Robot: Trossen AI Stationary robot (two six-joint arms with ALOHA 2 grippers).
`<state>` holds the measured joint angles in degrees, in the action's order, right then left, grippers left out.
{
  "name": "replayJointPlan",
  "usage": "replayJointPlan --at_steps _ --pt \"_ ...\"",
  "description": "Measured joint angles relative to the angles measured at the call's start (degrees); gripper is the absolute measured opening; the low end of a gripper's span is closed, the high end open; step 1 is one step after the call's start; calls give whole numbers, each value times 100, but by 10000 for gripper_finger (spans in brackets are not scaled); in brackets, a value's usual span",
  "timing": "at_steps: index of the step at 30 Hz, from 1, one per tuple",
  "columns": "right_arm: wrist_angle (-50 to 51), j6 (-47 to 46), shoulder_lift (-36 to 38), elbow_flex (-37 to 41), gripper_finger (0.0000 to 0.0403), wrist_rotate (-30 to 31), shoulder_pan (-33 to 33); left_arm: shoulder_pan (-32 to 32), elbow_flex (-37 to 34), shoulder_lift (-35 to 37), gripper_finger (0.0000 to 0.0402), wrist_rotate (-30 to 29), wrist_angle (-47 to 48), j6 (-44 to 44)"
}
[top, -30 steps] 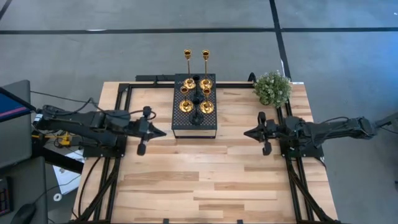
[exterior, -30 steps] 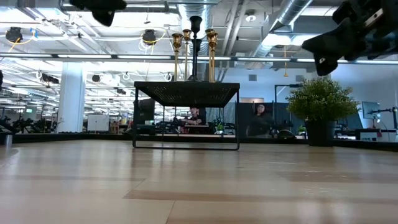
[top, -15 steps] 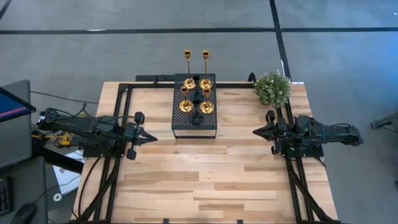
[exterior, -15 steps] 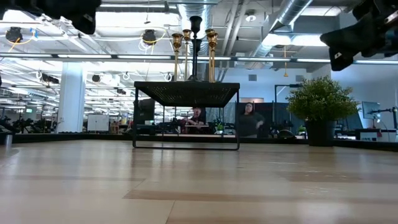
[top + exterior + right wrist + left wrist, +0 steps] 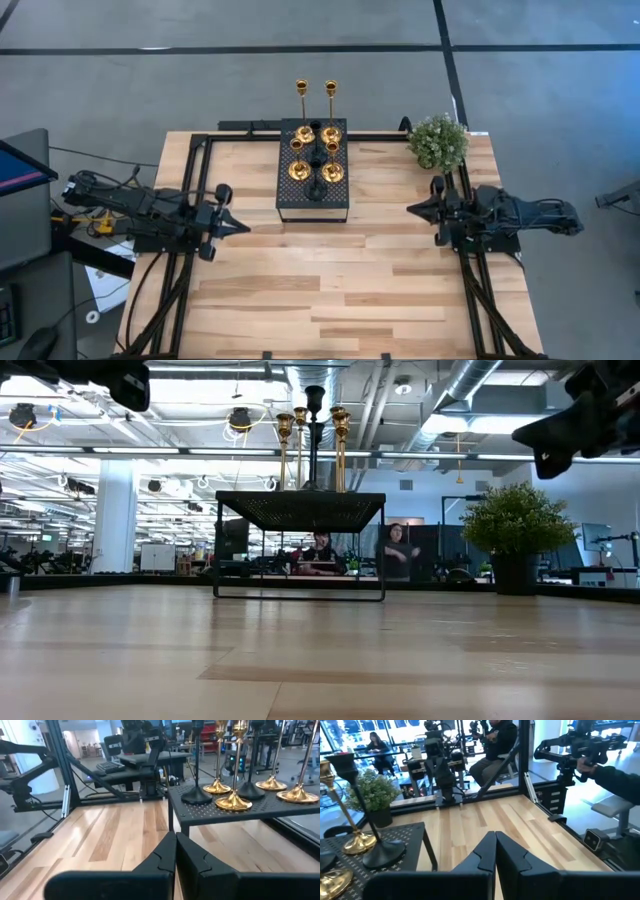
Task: Pick & Place candle stick holders
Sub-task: Return to Home Position
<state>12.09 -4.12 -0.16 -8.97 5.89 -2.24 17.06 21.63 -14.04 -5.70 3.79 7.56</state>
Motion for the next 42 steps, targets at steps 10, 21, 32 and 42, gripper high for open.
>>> replayJointPlan --at_steps 10,21,32,42 --pt "-525 273 -15 550 0 -458 -4 63 7 0 7 -1 2 6" --pt "-423 259 -9 546 0 -457 -2 61 7 301 6 -23 79 121" --pt "-414 61 -11 546 0 -457 -2 61 13 1391 6 -21 779 -5" --pt "-405 61 -11 546 0 -457 -2 59 -44 1403 5 35 1081 -29"
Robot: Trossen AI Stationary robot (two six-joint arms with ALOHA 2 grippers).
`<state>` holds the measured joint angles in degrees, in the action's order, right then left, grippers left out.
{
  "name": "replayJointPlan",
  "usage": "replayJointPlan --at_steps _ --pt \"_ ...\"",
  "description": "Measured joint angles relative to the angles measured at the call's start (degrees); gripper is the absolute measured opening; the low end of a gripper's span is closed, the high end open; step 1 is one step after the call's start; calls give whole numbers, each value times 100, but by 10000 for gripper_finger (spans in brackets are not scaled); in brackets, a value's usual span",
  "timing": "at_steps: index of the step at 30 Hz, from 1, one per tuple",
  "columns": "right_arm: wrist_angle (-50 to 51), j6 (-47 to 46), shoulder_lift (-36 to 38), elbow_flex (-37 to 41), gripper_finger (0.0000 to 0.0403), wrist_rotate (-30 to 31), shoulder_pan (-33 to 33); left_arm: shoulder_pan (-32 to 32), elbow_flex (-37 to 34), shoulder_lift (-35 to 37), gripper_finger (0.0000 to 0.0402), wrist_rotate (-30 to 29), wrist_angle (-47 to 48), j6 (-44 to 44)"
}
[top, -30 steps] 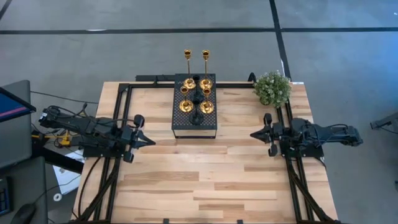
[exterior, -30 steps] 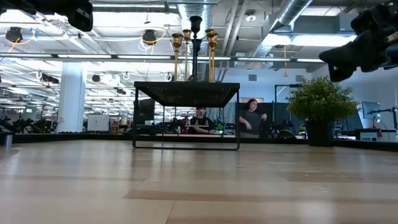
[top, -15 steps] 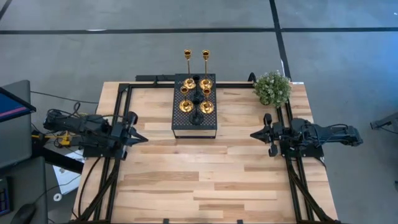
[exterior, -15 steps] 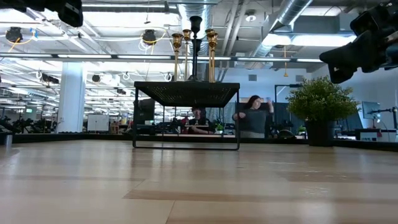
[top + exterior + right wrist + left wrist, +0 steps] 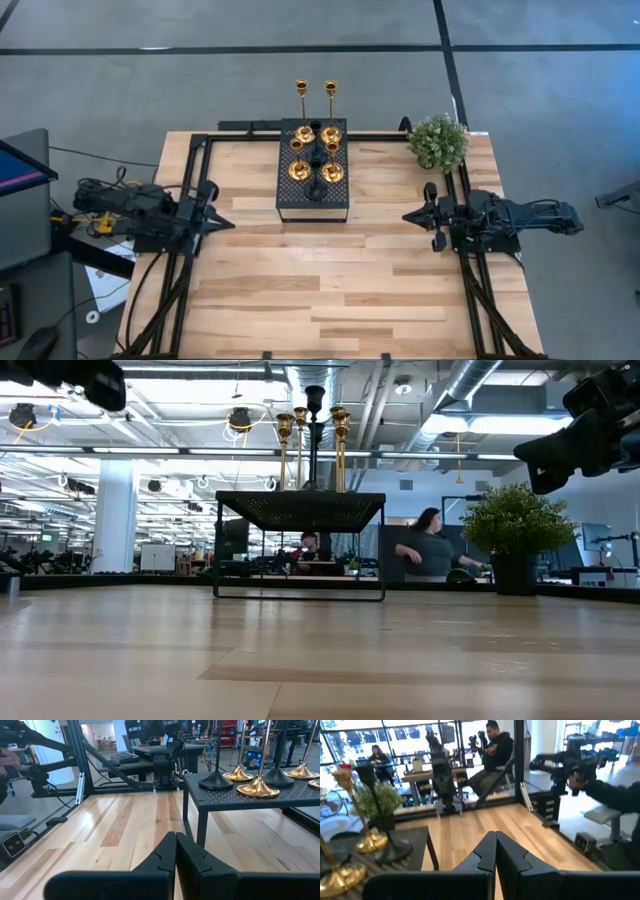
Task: Pick & Place candle stick holders
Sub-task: Return to Home Position
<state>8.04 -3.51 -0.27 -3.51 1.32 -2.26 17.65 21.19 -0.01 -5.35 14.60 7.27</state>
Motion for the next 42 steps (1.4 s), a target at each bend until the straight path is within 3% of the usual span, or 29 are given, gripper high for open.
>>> replayJointPlan --at_steps 14,23,42 --pt "5 42 -4 0 0 0 0 2 -1853 -4 7 243 -1169 93" --pt "6 46 -4 0 0 0 1 2 -1930 -2 7 244 -1269 -442" --pt "3 46 -4 2 0 2 2 2 -1930 -2 8 244 -1288 -457"
